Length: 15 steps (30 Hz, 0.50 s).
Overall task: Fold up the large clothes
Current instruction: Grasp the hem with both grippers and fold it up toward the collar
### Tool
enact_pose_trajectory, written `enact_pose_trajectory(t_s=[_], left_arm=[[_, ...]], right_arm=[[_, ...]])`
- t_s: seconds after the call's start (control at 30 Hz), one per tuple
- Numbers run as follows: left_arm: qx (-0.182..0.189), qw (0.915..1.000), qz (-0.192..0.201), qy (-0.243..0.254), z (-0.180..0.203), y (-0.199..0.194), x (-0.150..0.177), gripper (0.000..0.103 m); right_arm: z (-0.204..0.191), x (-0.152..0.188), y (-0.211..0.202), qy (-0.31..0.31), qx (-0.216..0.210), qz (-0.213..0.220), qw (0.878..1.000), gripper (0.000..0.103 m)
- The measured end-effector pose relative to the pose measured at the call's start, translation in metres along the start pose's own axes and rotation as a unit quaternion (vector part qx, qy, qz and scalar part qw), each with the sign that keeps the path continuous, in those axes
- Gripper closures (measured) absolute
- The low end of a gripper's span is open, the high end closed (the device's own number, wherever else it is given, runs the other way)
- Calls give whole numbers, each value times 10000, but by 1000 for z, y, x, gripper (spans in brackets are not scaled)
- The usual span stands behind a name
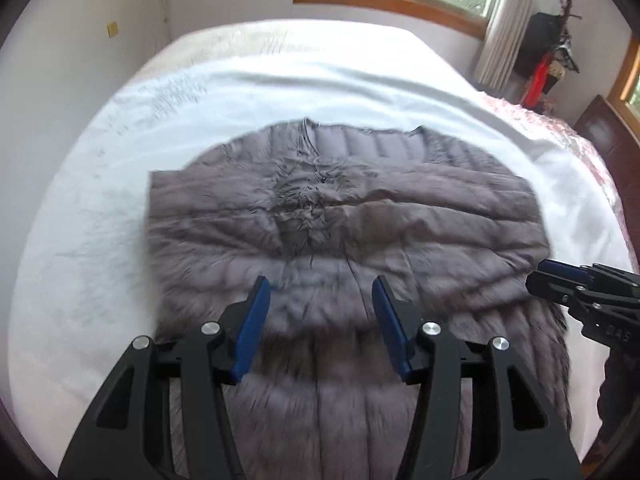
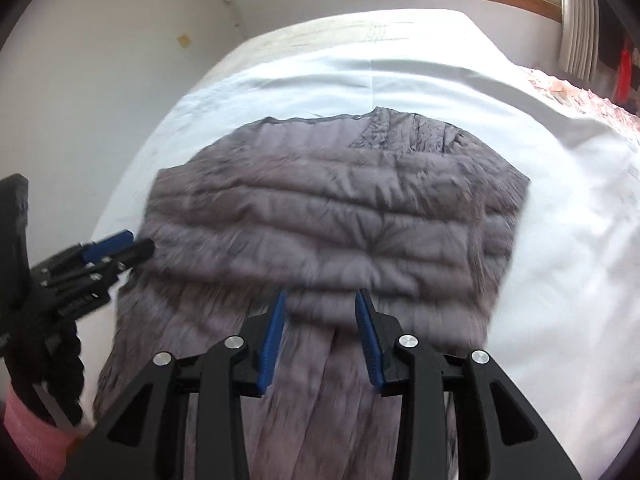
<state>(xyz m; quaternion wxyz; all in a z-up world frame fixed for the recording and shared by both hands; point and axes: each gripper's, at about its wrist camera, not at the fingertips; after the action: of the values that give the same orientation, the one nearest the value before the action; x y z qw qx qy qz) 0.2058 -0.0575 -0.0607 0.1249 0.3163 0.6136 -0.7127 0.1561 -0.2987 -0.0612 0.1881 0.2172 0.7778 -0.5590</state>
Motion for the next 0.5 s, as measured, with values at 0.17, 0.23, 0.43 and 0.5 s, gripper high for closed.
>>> enact_pose_trajectory(t_s=[0.17,0.23,0.43,0.5], left_arm=[[-151,9995,219,192,-1,-68,28,41],[-201,9994,202,200,-4,-84,38,37],[-401,9989,133,194,-16,-130,76,33],[-452,9987,102,192,-20,-139,86,32]], right_arm=[[-7,37,-39,22,-39,66,10000,56],[-8,56,-54,61,-37,45,10000,54],[-15,102,-85,83,113,-53,9999,46],[-16,116,-91,144,173,-109,9997,43]])
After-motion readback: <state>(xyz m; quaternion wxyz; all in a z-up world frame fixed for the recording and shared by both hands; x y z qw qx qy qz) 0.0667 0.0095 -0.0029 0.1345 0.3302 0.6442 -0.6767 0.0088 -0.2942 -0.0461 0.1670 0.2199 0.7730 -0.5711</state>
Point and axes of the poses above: each gripper's, at about its wrist camera, not at the fingertips, and y roughly the way its jaws point, z to its right, x to its underside, and after that the axes turned 5 degrees about z, right-handed
